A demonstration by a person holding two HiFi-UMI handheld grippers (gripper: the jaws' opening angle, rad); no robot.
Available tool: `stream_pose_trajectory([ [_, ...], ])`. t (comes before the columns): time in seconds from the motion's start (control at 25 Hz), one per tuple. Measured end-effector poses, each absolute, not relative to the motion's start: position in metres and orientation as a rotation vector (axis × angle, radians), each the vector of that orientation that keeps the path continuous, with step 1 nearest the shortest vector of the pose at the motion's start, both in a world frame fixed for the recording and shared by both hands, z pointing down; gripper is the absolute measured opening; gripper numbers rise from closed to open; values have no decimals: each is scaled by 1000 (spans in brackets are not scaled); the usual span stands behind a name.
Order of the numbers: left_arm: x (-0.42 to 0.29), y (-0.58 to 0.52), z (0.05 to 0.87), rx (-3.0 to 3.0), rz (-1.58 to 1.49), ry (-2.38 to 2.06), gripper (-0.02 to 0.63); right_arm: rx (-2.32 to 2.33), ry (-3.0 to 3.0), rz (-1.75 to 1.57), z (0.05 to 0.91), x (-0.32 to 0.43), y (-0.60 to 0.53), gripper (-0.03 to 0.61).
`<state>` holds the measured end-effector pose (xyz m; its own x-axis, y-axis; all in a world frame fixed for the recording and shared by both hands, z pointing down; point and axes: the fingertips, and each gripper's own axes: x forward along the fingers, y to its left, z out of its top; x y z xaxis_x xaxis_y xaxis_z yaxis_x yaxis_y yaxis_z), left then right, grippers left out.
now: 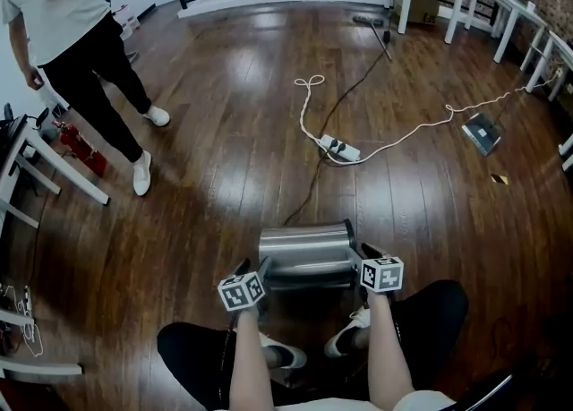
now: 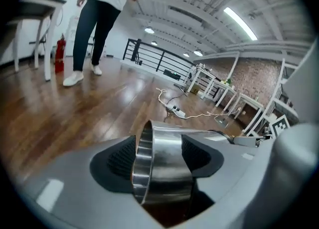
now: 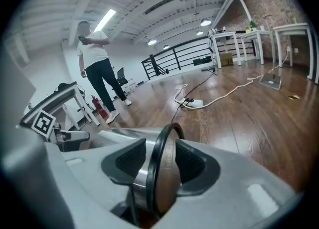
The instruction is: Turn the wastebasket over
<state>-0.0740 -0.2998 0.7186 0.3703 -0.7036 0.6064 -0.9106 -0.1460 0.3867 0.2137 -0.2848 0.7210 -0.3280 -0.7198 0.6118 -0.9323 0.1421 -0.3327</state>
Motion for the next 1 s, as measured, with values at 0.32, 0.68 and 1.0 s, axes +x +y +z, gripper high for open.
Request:
stream_pose_trajectory([
  [0.32, -63, -294, 750, 1813, 124, -1191, 264, 1414, -2067, 1025, 732, 205, -270, 164],
  [0.68, -34, -297, 721, 1991, 287, -1072, 152, 1469, -1992, 1139, 741, 224, -267, 75],
  [1.0, 24, -311, 640, 2349, 737, -1023, 130, 1595, -1909, 1431, 765, 250, -244, 80],
])
